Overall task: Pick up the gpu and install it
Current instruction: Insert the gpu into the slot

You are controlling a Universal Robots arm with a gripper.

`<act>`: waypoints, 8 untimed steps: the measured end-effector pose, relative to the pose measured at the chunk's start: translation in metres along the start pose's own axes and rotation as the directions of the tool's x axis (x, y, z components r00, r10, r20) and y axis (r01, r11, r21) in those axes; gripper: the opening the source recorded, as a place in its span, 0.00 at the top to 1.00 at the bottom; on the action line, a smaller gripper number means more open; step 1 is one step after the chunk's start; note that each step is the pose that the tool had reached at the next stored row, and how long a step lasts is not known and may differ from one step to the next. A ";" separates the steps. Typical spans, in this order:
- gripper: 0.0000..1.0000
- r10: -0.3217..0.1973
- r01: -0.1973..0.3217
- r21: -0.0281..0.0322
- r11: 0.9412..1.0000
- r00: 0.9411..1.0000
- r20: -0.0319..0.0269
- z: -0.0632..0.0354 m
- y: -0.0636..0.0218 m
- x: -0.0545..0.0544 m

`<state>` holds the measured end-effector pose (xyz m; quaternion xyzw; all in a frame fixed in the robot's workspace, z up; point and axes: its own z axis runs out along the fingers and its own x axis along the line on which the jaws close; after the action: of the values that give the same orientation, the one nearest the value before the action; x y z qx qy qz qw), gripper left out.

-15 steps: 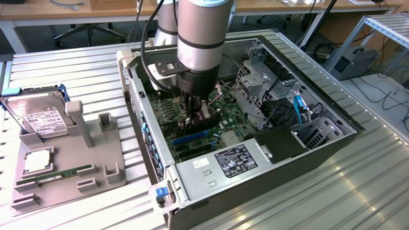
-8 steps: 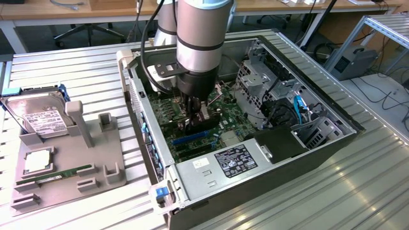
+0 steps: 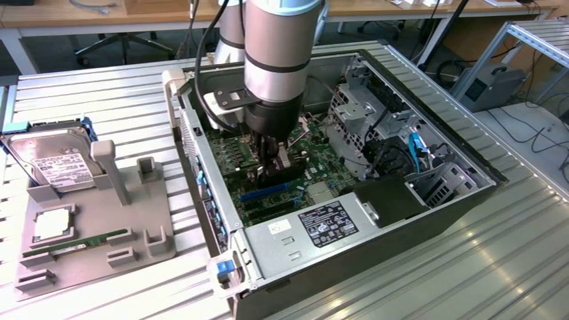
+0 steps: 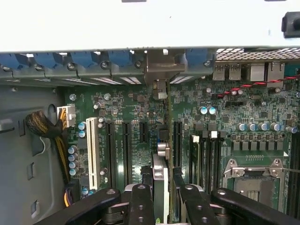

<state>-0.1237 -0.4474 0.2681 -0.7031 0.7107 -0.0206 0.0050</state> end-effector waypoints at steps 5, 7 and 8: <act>0.73 0.000 0.000 0.000 1.000 1.000 0.000 0.0013 0.0003 0.000; 0.73 0.000 0.000 0.000 1.000 1.000 0.000 0.0019 0.0005 0.000; 0.73 0.000 0.000 0.000 1.000 1.000 0.000 0.0022 0.0005 0.000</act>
<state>-0.1241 -0.4474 0.2659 -0.7031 0.7108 -0.0206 0.0050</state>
